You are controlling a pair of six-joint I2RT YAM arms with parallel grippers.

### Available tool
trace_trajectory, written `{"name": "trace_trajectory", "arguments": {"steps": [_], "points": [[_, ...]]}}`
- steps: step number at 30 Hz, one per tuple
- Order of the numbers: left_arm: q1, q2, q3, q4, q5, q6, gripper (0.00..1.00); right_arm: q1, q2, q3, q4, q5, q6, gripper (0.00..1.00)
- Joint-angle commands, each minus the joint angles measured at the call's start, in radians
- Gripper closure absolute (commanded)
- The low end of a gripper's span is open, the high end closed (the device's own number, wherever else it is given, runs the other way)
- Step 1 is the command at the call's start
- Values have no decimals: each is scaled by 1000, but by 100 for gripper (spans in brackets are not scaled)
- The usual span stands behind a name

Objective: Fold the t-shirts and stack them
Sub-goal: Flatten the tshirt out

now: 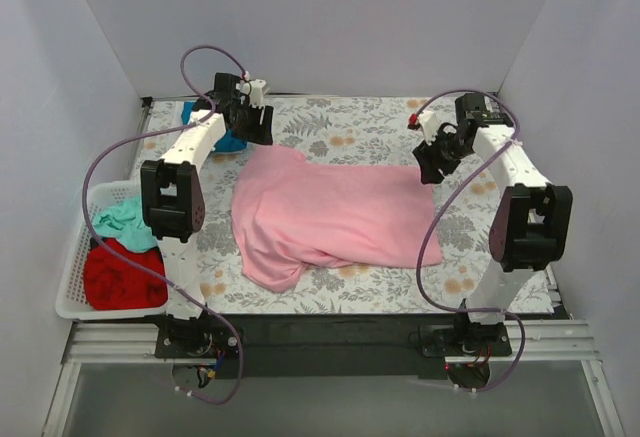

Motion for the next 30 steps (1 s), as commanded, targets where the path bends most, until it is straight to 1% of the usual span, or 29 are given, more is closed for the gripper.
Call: {"name": "trace_trajectory", "arguments": {"steps": [1, 2, 6, 9, 13, 17, 30], "points": [[20, 130, 169, -3, -69, -68, 44, -39, 111, 128, 22, -1, 89, 37], [20, 158, 227, -4, -78, -76, 44, -42, 158, 151, 38, 13, 92, 37], [20, 246, 301, 2, -89, -76, 47, -47, 275, 279, 71, 61, 101, 41], [22, 289, 315, 7, -92, -71, 48, -48, 361, 334, 91, 67, 97, 45], [22, 296, 275, 37, -113, -62, 48, -48, 442, 399, 90, 50, 78, 46], [24, 309, 264, 60, -135, -50, 48, -50, 470, 386, 90, 50, 29, 47], [17, 445, 373, 57, -124, -33, 50, -48, 525, 330, 87, 62, -64, 46]]}}
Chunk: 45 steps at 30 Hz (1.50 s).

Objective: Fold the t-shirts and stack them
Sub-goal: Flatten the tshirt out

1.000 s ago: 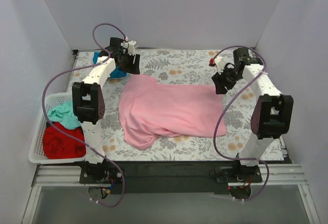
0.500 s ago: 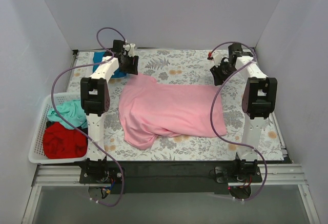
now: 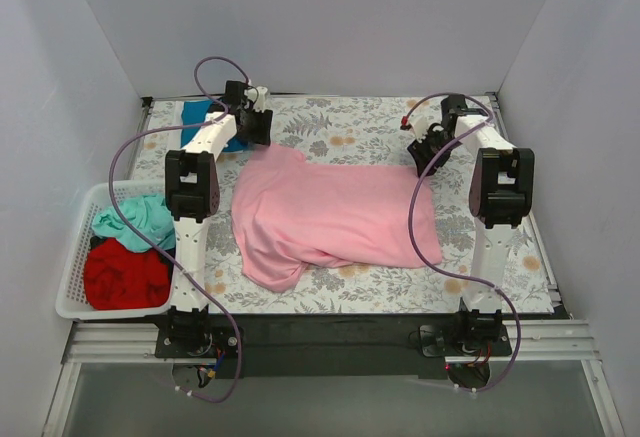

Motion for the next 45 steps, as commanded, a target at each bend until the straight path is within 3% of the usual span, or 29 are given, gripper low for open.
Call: {"name": "trace_trajectory", "arguments": {"steps": [1, 6, 8, 9, 11, 12, 19, 24, 26, 30, 34, 39, 45], "points": [[-7, 35, 45, -5, -6, 15, 50, 1, 21, -3, 5, 1, -41, 46], [-16, 58, 40, -5, -15, 22, 51, 1, 29, -10, 7, 4, -66, 46], [-19, 60, 36, -5, -13, 25, 56, 3, 36, -6, 5, 5, -69, 52], [-19, 63, 31, -5, -13, 25, 60, 3, 40, -6, 2, 5, -72, 58], [-20, 65, 28, -8, -9, 30, 68, 3, 38, -10, 2, 5, -77, 81], [-22, 66, 28, -15, 14, 33, 74, 4, 21, -18, 2, 8, -84, 98], [-39, 78, 31, -41, 45, 67, 75, 7, -19, -7, 4, 11, -71, 99], [-53, 88, 28, -56, 28, 68, 68, 9, -23, 7, 5, 18, -60, 99], [-51, 91, 26, -67, 33, 67, 73, 9, -22, 10, 4, 26, -60, 99], [-51, 91, 29, -67, 8, 61, 100, 9, -20, 19, 5, 32, -57, 99], [-22, 51, 107, -55, 63, -17, 100, 9, -43, 59, 7, 40, -31, 99], [68, -121, 128, 80, 227, -130, 100, 0, -132, 171, 11, 51, 44, 99], [114, -417, 4, 189, 313, -165, 100, -2, -313, 240, 50, 51, 118, 99]]}}
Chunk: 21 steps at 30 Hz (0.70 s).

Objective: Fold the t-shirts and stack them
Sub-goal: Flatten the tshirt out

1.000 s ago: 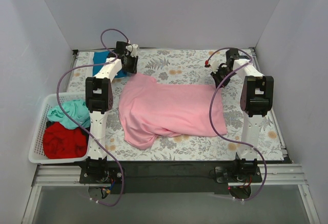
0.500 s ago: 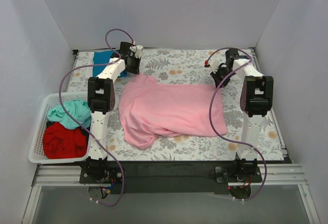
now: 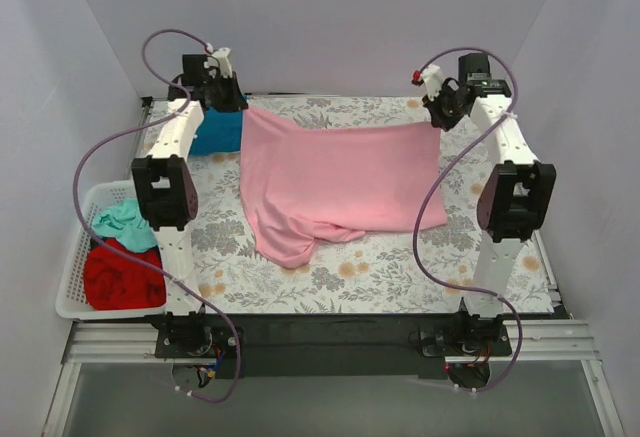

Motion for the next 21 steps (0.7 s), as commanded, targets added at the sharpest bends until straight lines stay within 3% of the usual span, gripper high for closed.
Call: {"name": "trace_trajectory", "arguments": {"steps": [1, 5, 12, 16, 21], "points": [[22, -316, -64, 139, 118, -51, 100, -8, -206, 66, 54, -2, 67, 99], [31, -608, -302, 225, 144, -68, 100, -6, -382, -11, 160, 17, 93, 99], [34, -1114, -649, 446, 100, -70, 100, -6, -834, -294, 394, 56, 100, 99], [34, -1311, -716, 459, 52, -64, 100, -6, -1034, -434, 490, 93, 93, 99], [34, -1482, -739, 489, -2, -57, 100, -8, -1246, -491, 576, 119, 95, 99]]}}
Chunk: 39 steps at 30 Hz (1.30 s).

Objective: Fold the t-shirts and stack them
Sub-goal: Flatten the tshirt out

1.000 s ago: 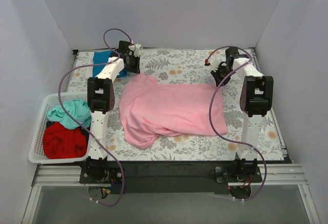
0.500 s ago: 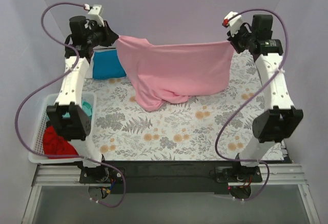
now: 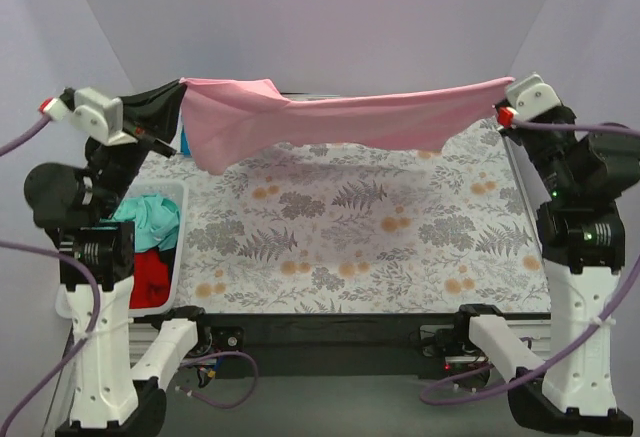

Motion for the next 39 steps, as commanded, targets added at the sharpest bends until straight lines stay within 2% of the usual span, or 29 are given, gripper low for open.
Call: {"name": "trace_trajectory", "arguments": {"steps": [1, 4, 8, 12, 16, 20, 24, 30, 34, 39], "points": [[3, -72, -2, 36, -100, 12, 100, -2, -98, -15, 152, 42, 9, 99], [3, -85, 44, 20, -172, 43, 100, -3, -144, 14, 169, 55, -6, 99], [3, -33, 172, -19, -212, 92, 100, -3, -127, 77, 169, 38, -46, 99], [3, 55, 239, -63, -213, 136, 100, -3, -70, 81, 169, 6, -108, 99], [3, 156, 254, -98, -166, 165, 100, -3, -3, 9, 179, -16, -154, 99], [3, 228, 170, -103, -95, 172, 100, -2, 52, -122, 229, -62, -187, 99], [3, 288, 18, -25, -51, 170, 100, -3, 106, -268, 268, -111, -215, 99], [-20, 487, -111, 67, -17, 153, 100, -2, 238, -477, 398, -146, -252, 99], [-50, 666, -140, 139, -28, 167, 100, -2, 397, -494, 472, -155, -261, 99], [-67, 956, -15, 168, -69, 170, 100, -3, 667, -398, 473, -146, -283, 99]]}}
